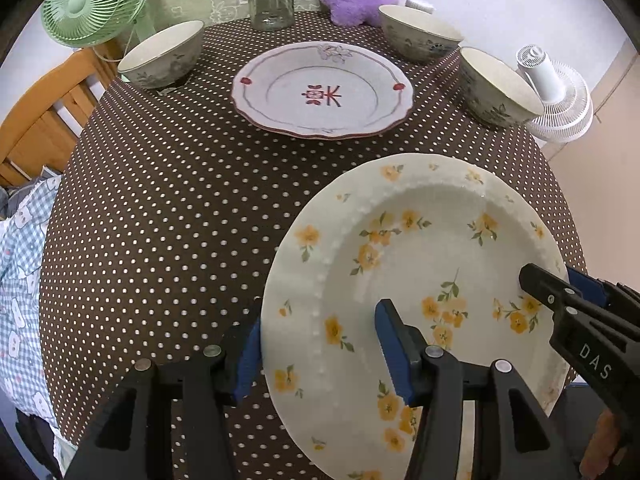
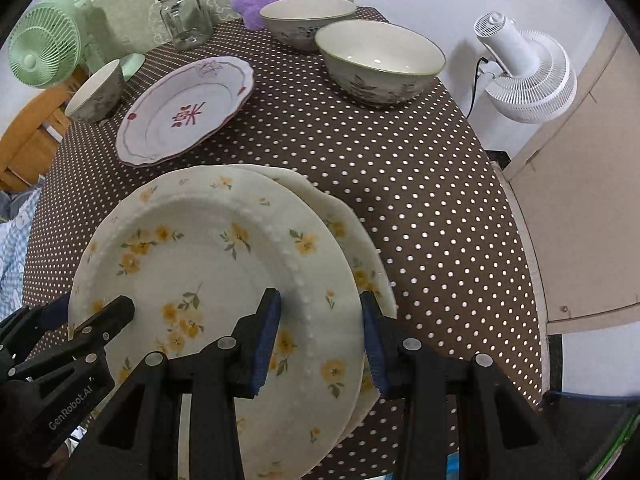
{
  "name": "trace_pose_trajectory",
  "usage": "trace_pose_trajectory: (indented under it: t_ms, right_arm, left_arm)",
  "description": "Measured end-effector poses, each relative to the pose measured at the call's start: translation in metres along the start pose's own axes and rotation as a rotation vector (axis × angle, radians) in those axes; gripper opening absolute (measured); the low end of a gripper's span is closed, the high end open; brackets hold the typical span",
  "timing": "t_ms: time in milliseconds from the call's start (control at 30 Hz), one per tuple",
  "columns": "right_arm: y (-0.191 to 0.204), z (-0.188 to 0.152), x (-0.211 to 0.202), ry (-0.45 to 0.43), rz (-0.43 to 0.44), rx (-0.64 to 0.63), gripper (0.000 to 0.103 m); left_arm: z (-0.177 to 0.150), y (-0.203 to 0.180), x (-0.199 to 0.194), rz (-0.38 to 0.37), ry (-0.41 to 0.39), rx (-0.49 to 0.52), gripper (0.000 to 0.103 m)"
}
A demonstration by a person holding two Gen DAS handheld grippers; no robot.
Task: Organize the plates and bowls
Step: 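Lower the held plate onto the other yellow-flower plate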
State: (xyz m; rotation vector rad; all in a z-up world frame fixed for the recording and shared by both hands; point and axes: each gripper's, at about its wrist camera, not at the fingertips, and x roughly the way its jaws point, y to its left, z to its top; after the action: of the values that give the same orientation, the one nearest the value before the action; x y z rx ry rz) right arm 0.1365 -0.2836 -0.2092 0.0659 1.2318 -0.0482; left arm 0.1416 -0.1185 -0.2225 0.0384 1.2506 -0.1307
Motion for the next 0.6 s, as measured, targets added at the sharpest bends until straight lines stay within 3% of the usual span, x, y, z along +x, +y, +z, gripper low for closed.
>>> trace_pose_trajectory:
  t_ms: [600]
  right_arm:
    - [-0.004, 0.005, 0.007, -0.007, -0.049, -0.054, 0.043]
  left_arm:
    - [0.002, -0.009, 0.018, 0.029, 0.021, -0.063, 0.057]
